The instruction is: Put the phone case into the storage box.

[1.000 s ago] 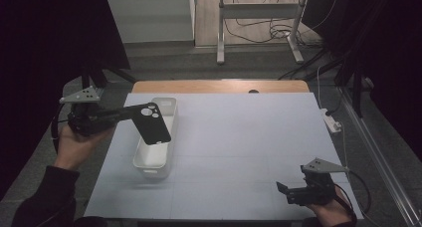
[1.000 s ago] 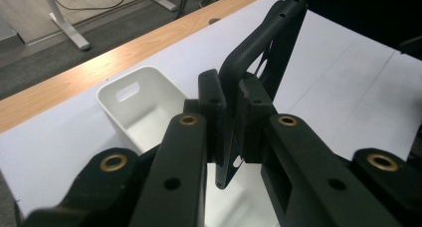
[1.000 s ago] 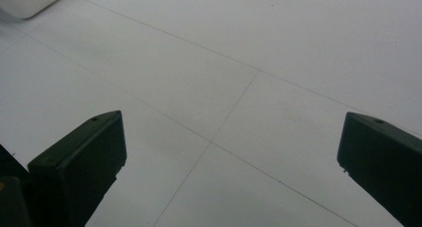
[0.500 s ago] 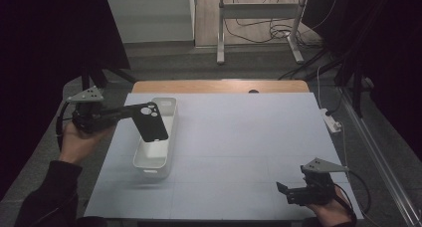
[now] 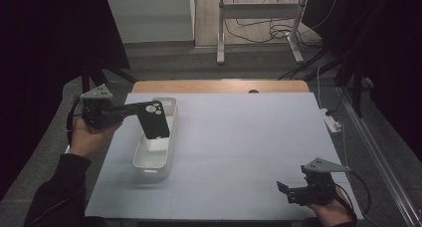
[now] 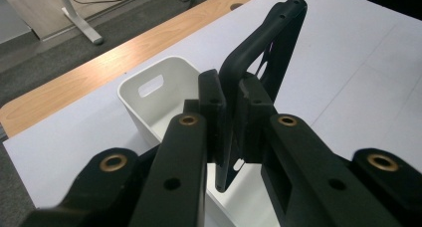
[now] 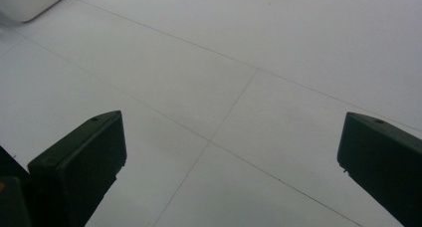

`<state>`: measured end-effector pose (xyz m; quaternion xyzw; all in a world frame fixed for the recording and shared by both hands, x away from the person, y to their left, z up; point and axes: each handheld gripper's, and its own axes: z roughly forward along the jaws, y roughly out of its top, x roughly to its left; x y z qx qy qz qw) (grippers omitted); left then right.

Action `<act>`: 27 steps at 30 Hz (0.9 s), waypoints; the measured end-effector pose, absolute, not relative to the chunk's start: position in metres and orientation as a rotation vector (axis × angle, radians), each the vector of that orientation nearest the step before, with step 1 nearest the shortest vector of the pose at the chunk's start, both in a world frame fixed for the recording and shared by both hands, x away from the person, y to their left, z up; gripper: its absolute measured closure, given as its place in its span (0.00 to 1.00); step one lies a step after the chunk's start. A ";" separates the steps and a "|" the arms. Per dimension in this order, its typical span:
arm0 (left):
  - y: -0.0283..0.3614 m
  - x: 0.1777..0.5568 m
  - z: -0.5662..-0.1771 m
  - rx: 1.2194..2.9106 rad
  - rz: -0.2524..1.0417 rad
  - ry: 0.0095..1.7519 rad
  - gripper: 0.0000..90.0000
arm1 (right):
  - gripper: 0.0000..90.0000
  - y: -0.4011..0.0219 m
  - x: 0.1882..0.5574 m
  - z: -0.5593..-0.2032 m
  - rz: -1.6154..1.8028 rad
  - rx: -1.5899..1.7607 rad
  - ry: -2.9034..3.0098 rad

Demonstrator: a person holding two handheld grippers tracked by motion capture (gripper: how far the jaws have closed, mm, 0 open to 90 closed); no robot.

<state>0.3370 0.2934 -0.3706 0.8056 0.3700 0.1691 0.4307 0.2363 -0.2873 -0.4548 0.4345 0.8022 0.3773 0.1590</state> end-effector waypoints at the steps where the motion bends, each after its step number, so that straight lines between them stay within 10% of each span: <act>1: 0.293 0.338 -0.371 2.008 0.422 0.925 0.92 | 0.00 -0.287 0.236 -0.455 1.078 1.242 2.293; 27: 0.289 0.377 -0.389 1.970 0.441 0.972 0.92 | 0.00 -0.286 0.237 -0.455 1.069 1.233 2.318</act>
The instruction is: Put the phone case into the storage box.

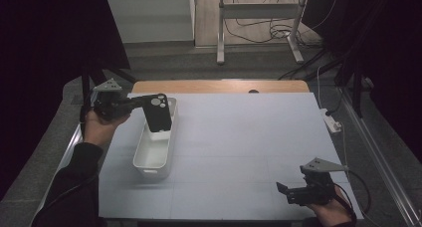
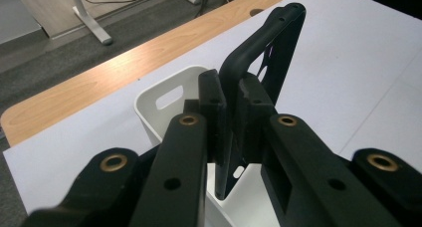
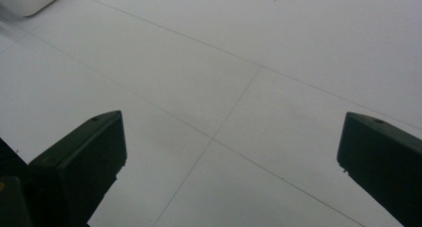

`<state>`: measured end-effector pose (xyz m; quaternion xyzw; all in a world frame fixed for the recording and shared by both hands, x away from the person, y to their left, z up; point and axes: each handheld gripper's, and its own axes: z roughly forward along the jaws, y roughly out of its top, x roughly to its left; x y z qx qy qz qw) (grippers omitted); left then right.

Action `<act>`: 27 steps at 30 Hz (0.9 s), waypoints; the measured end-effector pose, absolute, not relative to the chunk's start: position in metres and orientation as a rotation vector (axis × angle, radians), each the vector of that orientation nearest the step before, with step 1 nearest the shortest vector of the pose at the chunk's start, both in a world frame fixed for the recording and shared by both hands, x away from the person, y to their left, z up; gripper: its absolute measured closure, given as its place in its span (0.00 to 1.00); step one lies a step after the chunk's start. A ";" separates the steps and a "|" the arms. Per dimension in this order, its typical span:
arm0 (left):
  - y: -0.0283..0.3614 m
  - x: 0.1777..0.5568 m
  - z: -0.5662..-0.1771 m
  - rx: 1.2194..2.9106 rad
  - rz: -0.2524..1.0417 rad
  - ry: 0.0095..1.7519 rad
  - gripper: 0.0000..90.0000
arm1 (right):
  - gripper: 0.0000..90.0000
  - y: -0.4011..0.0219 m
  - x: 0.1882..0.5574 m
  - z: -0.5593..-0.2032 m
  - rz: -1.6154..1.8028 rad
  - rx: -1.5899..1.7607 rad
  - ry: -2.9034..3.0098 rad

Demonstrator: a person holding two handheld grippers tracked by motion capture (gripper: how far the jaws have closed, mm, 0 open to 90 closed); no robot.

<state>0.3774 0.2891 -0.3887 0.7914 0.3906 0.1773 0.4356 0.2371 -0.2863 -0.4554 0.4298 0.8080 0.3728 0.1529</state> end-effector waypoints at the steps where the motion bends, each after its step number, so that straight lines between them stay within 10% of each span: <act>1: 0.289 0.379 -0.389 1.971 0.444 0.971 0.92 | 0.00 -0.286 0.237 -0.455 1.070 1.233 2.318; 27: 0.286 0.420 -0.408 1.971 0.495 1.008 0.92 | 0.00 -0.287 0.237 -0.455 1.080 1.231 2.319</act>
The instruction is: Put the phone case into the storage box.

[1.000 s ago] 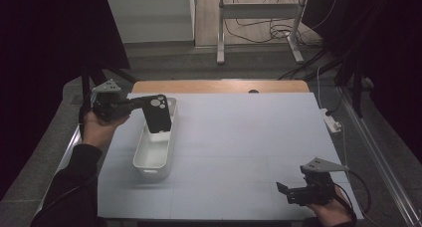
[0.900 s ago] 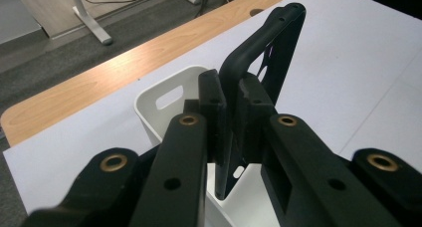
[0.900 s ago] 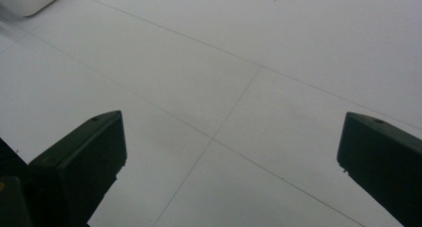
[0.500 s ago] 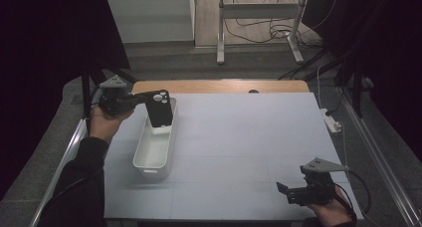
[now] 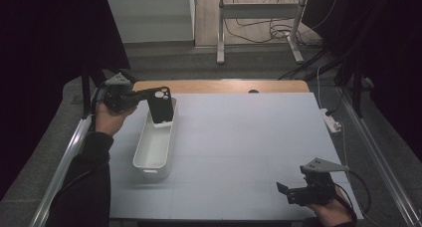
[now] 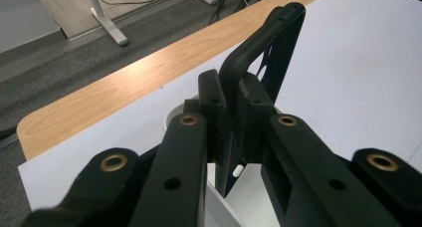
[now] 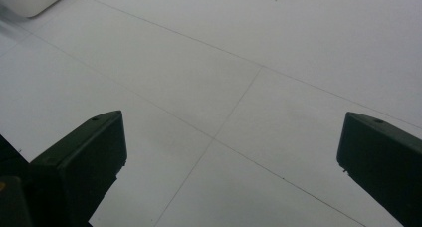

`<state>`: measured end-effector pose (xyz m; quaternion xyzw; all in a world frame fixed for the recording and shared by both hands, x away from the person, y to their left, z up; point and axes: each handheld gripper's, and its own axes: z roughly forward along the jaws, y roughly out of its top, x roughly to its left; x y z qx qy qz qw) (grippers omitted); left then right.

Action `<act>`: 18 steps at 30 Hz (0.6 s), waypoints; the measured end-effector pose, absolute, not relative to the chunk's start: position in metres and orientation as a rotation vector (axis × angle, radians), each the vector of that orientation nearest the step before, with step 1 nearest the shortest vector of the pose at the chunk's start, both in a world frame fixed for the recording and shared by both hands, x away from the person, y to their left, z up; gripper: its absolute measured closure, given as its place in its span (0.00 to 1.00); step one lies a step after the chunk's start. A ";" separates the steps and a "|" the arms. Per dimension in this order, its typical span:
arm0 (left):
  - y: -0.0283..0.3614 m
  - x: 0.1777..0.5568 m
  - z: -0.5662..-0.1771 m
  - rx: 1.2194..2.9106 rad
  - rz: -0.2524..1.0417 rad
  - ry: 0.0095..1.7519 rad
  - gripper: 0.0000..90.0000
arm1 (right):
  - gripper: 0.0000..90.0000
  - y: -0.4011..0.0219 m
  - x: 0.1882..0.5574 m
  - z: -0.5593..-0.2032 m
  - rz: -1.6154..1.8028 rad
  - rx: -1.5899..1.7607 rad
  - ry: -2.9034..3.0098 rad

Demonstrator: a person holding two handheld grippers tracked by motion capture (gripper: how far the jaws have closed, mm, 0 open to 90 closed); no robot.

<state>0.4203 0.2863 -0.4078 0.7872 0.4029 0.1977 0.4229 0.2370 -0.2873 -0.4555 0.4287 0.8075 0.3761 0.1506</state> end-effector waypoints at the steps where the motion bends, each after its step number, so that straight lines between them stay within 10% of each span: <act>1: 0.286 0.422 -0.409 1.971 0.495 1.008 0.92 | 0.00 -0.287 0.237 -0.456 1.080 1.232 2.318; 18: 0.291 0.443 -0.423 1.953 0.504 0.975 0.92 | 0.00 -0.288 0.237 -0.456 1.083 1.241 2.322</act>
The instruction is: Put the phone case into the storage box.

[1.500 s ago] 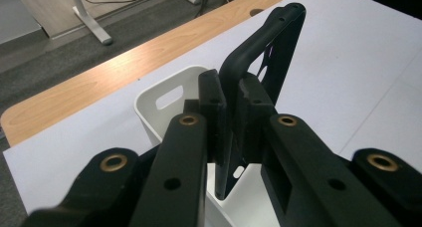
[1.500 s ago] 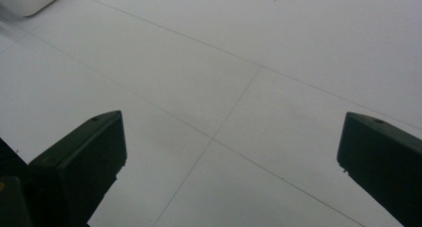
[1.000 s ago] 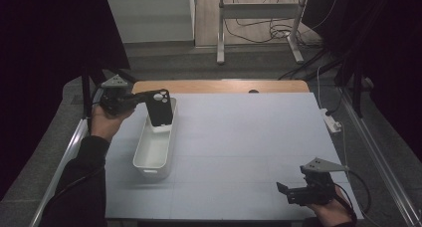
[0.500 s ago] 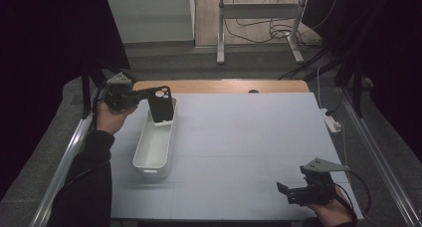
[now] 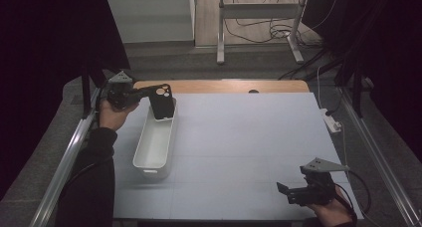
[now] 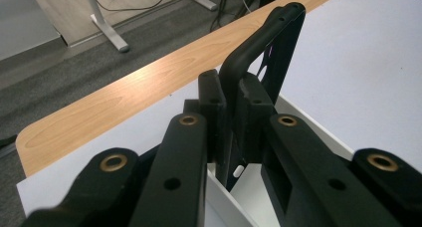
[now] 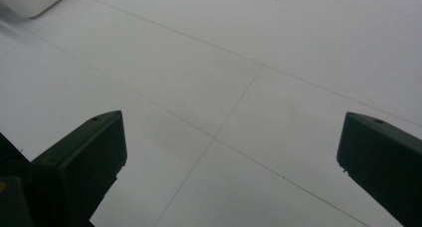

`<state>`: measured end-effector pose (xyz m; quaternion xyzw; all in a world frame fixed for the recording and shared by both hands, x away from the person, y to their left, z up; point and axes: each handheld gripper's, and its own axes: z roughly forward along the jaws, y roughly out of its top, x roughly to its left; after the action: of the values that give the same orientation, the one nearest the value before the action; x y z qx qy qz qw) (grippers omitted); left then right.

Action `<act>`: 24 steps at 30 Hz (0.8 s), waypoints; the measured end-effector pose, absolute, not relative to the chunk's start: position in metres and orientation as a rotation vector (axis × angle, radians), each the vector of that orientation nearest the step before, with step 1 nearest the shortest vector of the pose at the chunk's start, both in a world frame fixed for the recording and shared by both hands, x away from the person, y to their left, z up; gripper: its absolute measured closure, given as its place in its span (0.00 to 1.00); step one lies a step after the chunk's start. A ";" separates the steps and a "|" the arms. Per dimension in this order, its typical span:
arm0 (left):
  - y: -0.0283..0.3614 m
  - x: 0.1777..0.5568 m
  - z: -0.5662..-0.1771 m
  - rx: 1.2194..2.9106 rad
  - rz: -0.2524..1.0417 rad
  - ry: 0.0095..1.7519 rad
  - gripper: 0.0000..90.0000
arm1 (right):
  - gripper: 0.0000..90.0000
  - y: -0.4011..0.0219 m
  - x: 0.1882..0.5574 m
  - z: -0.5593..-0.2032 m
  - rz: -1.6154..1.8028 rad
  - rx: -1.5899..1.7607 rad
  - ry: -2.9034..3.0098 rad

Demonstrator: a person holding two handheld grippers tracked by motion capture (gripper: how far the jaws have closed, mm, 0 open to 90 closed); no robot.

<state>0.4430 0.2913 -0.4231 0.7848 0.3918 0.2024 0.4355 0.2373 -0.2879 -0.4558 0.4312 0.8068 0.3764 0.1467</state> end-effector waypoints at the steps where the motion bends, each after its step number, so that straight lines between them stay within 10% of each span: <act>1: 0.291 0.444 -0.424 1.956 0.510 0.970 0.92 | 0.00 -0.288 0.237 -0.456 1.084 1.242 2.322; 24: 0.286 0.455 -0.438 1.969 0.577 0.915 0.91 | 0.00 -0.289 0.238 -0.456 1.082 1.250 2.330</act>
<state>0.4547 0.2862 -0.4383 0.7902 0.3673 0.2315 0.4325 0.2381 -0.2888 -0.4563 0.4330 0.8073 0.3751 0.1420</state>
